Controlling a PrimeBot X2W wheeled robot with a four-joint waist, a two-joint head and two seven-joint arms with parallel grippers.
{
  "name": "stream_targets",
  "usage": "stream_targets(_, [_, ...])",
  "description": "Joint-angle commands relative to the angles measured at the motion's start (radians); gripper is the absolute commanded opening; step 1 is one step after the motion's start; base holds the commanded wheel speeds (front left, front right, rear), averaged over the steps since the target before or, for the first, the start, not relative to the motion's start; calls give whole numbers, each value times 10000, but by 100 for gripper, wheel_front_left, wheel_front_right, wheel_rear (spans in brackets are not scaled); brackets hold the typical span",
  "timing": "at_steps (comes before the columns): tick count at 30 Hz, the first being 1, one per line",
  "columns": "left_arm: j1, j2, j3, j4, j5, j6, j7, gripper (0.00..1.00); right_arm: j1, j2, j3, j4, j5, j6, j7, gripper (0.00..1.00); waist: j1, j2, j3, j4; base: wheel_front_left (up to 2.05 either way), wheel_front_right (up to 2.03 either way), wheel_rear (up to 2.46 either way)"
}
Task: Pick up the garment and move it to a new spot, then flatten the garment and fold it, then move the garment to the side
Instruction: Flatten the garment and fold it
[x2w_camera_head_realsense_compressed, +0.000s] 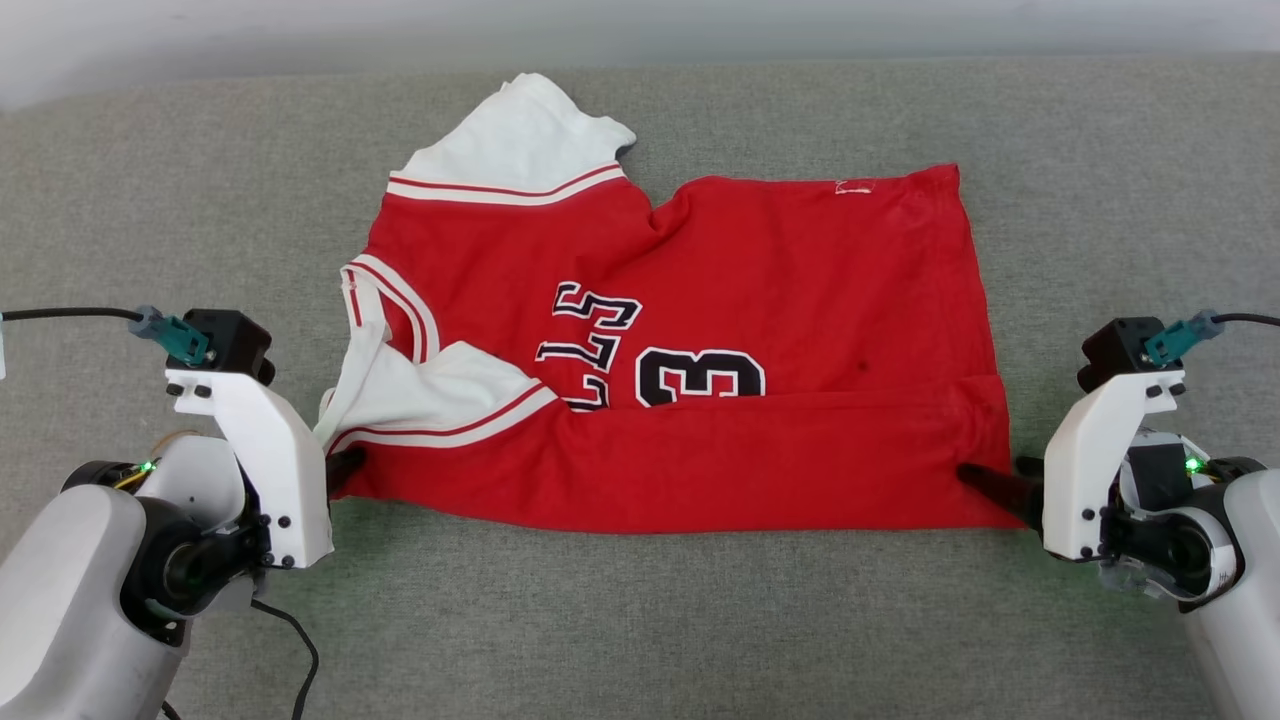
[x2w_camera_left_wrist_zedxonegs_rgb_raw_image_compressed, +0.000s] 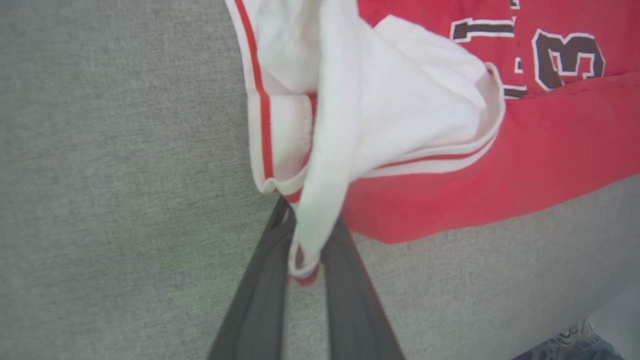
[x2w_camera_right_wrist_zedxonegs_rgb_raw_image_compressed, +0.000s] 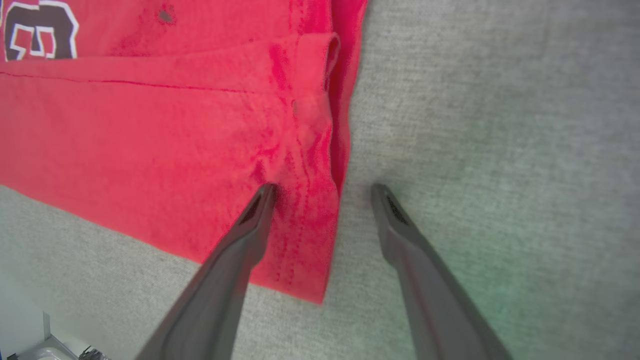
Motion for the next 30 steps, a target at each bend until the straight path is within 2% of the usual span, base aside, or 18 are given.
stream_targets(1, [-61,-36,-10,-27,62,45,-63,0,296,385,387,557,113,-10,306,88,0,0,70,66,0,0,0])
stream_targets(2, [-34,-57,-20,-36,54,65,-57,0,329,474,487,686,190,-10,357,36,0,0,77,66,0,0,0])
stream_targets(3, [-1,-61,-24,-29,45,63,-50,0,337,556,553,787,262,-8,441,0,0,0,75,60,0,0,0])
stream_targets(10, [243,-44,-23,25,-93,205,74,0,15,190,919,602,390,-7,220,0,0,0,-282,-68,0,0,0])
stream_targets(16, [477,-7,-44,-110,-224,209,127,0,-222,-216,1126,51,324,-8,-77,0,0,0,-1053,-124,0,0,0])
stream_targets(25, [1746,184,-51,-454,-491,453,130,0,541,-474,1428,-282,669,-8,-205,0,0,0,-2690,-74,0,0,0])
stream_targets(30, [2587,347,-2,-820,-694,593,184,0,1167,-581,1231,-453,859,-8,-300,0,0,0,-2980,35,0,0,0])
